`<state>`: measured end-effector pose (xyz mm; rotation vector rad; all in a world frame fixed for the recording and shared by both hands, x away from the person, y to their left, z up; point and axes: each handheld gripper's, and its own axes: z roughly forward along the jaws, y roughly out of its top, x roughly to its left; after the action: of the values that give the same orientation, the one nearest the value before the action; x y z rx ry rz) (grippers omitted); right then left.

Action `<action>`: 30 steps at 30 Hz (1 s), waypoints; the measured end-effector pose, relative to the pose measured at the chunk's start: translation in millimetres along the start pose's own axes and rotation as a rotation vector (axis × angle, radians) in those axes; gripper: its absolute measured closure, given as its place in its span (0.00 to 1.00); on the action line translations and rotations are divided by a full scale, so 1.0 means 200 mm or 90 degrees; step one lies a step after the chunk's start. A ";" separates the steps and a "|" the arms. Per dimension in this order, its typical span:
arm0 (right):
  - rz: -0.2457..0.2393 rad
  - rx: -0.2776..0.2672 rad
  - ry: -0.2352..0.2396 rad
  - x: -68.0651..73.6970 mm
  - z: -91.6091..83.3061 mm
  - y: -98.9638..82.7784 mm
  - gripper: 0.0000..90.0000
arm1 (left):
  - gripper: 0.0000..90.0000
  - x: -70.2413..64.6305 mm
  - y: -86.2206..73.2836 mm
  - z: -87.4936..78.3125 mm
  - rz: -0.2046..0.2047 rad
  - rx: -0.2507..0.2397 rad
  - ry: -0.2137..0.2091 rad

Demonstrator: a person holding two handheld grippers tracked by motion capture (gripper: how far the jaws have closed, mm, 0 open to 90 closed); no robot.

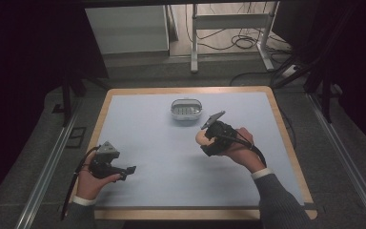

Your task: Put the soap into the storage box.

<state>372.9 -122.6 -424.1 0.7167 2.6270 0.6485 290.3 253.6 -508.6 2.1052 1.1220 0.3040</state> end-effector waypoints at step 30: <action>0.008 -0.003 -0.009 -0.12 0.01 0.09 0.36 | 0.08 0.00 0.00 0.01 0.004 0.005 -0.003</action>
<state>399.4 -120.7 -411.2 0.7333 2.6094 0.6509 291.1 253.2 -509.5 2.1158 1.1151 0.2983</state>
